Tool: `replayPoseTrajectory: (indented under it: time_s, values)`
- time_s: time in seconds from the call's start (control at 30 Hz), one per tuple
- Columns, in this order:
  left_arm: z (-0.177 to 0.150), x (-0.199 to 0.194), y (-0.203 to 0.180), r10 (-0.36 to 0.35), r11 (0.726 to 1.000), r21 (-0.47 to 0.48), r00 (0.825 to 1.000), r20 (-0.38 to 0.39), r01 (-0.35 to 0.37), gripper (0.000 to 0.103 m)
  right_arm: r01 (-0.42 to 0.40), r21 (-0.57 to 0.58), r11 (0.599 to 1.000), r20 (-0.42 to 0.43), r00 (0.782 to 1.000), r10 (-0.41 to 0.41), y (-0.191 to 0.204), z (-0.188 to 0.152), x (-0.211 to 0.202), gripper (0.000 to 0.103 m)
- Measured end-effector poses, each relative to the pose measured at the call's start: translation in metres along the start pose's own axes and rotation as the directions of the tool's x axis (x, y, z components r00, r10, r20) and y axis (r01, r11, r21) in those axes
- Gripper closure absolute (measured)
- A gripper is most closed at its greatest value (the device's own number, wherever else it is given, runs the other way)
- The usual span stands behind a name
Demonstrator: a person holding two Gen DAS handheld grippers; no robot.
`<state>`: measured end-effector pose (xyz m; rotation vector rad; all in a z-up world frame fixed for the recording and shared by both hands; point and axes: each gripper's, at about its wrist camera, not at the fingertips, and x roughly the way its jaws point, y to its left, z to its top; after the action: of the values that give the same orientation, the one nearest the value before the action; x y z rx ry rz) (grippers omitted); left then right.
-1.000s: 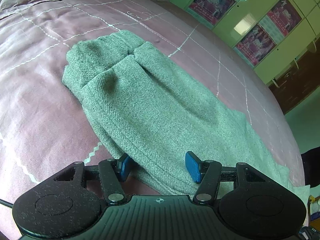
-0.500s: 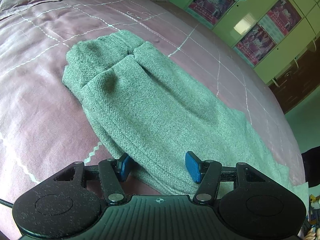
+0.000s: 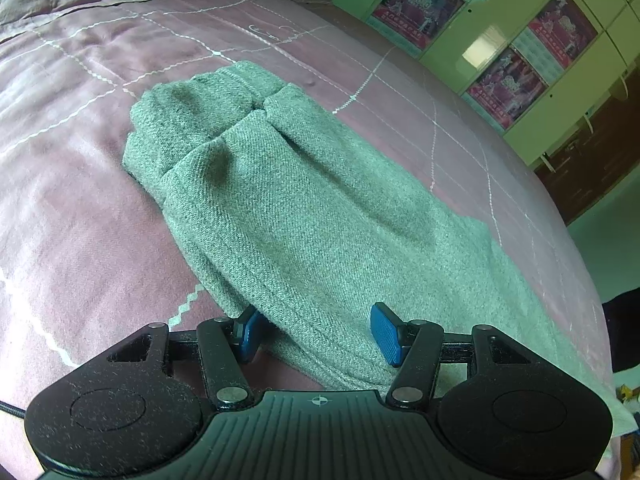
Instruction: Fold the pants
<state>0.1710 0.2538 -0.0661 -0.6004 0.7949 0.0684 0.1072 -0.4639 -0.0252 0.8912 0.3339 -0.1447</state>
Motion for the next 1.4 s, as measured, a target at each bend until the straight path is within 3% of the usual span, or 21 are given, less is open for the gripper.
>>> replayPoseTrajectory:
  time_s: [0.1,0.2,0.23,0.37,0.47,0.53,0.6,0.7,0.87,0.97,1.03,1.1,1.17,1.23,1.33,1.4]
  values:
    - [0.001,0.000,-0.001,0.001,1.000,0.006,1.000,-0.002,-0.001,0.046,0.047,-0.022,0.999,0.034,0.998,-0.046,-0.008,-0.015,-0.028,0.099]
    - [0.002,-0.001,-0.001,0.000,1.000,0.010,1.000,-0.008,0.000,0.046,0.217,-0.002,0.976,-0.123,0.969,-0.215,-0.043,-0.026,-0.004,0.099]
    - [0.002,-0.001,-0.001,-0.002,1.000,0.009,1.000,-0.008,0.002,0.046,0.199,0.061,0.978,-0.128,0.973,-0.190,-0.051,-0.024,-0.005,0.098]
    - [0.000,-0.001,-0.001,-0.002,1.000,0.004,1.000,0.003,0.002,0.046,0.162,-0.034,0.986,-0.070,0.984,-0.164,-0.031,-0.012,-0.016,0.098]
    - [-0.001,-0.001,-0.001,-0.002,1.000,0.011,1.000,0.004,0.002,0.046,0.082,-0.037,0.996,0.003,0.997,-0.081,-0.028,-0.007,-0.034,0.098]
    - [0.000,-0.001,0.000,-0.004,1.000,0.010,1.000,-0.001,0.004,0.046,0.162,-0.049,0.986,-0.039,0.986,-0.164,-0.040,-0.009,-0.027,0.098]
    - [0.001,-0.002,0.001,-0.009,1.000,0.008,1.000,-0.003,0.009,0.046,0.235,-0.040,0.971,-0.158,0.958,-0.238,-0.062,-0.018,-0.009,0.101]
    - [0.001,-0.004,0.000,-0.012,1.000,0.022,1.000,0.006,0.012,0.046,0.212,-0.028,0.977,-0.107,0.971,-0.214,-0.062,-0.021,-0.023,0.086]
    - [-0.001,-0.028,0.002,-0.005,1.000,0.019,0.995,0.096,0.003,0.046,0.301,-0.142,0.943,0.076,0.953,-0.292,-0.030,-0.024,-0.036,0.080]
    - [0.000,-0.045,0.007,0.062,0.997,0.026,0.979,0.193,-0.068,0.046,0.203,-0.262,0.943,0.050,0.979,-0.197,-0.004,-0.025,-0.016,0.077]
    - [0.006,-0.055,0.016,0.094,0.995,-0.009,0.964,0.247,-0.095,0.046,0.078,-0.352,0.933,-0.037,0.995,-0.097,0.024,-0.031,0.006,0.074]
    - [0.014,-0.061,0.027,0.150,0.988,-0.066,0.948,0.281,-0.137,0.046,-0.026,-0.430,0.903,-0.112,0.993,-0.024,0.060,-0.041,0.031,0.069]
    - [0.023,-0.063,0.040,0.211,0.974,-0.147,0.933,0.290,-0.175,0.046,-0.148,-0.472,0.869,-0.216,0.975,0.049,0.099,-0.058,0.062,0.066]
    - [0.028,-0.057,0.050,0.214,0.967,-0.197,0.938,0.273,-0.164,0.046,-0.266,-0.492,0.829,-0.327,0.939,0.108,0.140,-0.078,0.101,0.062]
    - [0.033,-0.040,0.058,0.214,0.961,-0.223,0.952,0.218,-0.165,0.046,-0.427,-0.518,0.741,-0.491,0.858,0.151,0.201,-0.118,0.154,0.057]
    - [0.035,-0.035,0.061,0.194,0.961,-0.237,0.957,0.215,-0.141,0.046,-0.534,-0.507,0.676,-0.617,0.773,0.148,0.239,-0.152,0.199,0.056]
